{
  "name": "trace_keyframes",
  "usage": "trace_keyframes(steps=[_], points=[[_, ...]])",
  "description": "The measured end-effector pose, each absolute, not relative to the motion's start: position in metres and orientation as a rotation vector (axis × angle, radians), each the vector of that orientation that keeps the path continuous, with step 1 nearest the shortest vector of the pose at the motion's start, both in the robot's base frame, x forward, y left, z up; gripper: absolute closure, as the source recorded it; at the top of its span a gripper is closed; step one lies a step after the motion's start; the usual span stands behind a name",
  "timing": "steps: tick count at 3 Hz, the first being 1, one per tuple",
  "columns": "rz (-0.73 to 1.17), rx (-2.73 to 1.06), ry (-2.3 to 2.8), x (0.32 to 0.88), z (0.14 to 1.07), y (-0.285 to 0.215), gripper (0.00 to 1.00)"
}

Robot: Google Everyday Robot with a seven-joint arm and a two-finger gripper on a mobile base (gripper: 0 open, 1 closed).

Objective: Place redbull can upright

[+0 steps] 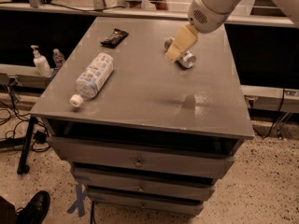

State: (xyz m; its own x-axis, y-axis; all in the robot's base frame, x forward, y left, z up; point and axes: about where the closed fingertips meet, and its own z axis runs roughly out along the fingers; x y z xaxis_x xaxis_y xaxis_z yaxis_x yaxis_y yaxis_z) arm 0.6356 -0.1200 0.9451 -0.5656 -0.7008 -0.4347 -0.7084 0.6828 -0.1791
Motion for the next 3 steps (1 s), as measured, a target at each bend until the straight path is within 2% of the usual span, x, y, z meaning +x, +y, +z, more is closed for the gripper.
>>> trace_keyframes(steps=[3], points=[[0.056, -0.879, 2.522, 0.736, 0.895, -0.111, 0.0]])
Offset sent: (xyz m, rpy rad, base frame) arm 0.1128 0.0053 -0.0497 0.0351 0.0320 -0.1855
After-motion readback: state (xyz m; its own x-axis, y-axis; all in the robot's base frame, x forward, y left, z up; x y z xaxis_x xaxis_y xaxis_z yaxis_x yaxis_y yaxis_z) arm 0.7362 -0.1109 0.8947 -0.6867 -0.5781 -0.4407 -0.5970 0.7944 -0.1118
